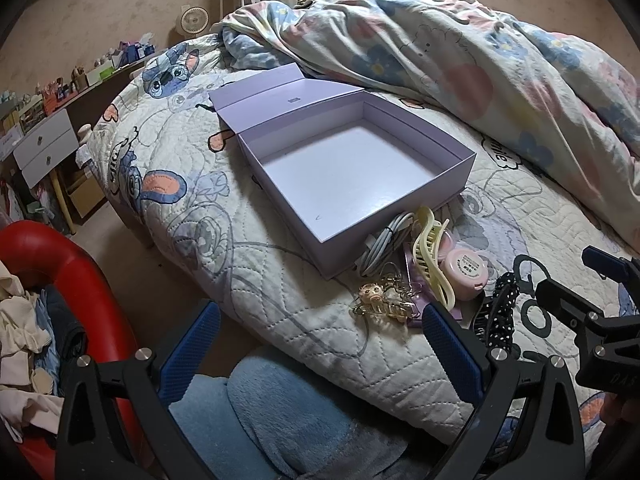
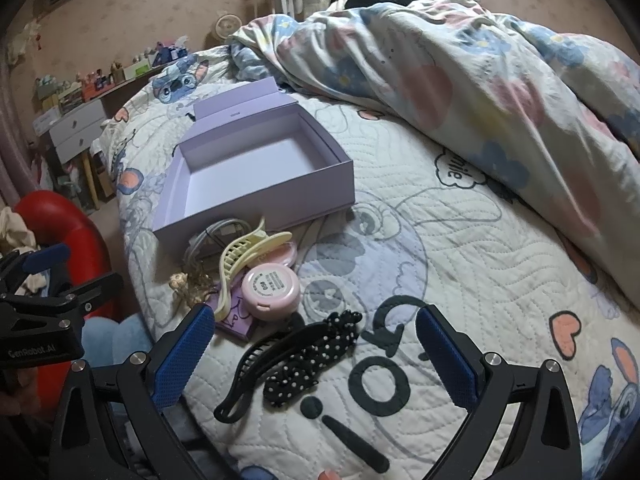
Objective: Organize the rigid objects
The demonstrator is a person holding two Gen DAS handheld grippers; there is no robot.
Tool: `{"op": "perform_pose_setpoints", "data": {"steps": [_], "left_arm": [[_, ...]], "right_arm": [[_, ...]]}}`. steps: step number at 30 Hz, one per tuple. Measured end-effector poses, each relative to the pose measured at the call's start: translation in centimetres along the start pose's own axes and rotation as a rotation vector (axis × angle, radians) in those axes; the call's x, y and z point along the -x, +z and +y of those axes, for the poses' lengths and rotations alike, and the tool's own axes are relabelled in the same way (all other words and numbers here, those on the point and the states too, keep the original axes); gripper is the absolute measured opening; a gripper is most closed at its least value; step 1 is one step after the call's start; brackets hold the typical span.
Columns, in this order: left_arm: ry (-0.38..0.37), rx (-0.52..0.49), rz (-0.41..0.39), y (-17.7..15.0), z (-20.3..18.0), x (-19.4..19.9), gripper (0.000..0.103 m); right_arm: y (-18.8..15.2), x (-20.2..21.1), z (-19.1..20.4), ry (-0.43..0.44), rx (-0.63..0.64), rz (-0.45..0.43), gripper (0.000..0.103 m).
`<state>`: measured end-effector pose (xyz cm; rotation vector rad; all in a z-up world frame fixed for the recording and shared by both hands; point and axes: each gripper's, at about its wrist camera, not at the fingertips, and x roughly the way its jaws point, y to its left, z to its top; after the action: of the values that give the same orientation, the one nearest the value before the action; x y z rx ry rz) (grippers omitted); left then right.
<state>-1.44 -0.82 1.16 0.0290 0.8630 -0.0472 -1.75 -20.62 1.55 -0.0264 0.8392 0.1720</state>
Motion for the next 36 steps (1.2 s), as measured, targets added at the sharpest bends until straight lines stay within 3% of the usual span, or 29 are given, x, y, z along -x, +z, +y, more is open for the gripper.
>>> {"op": "perform_pose_setpoints", "data": {"steps": [28,36], "left_arm": [[-0.026,0.030,-0.011,-1.9,-0.4,1.6,0.103],[-0.052,0.027,0.003,-2.5,-0.5,0.7,0.103]], "right_arm": [[-1.5,2.2,-0.4,0.022,-0.017,-0.038,0.102],[-2.4,1.6,-0.5,0.042,-0.017,-0.022,0.096]]}}
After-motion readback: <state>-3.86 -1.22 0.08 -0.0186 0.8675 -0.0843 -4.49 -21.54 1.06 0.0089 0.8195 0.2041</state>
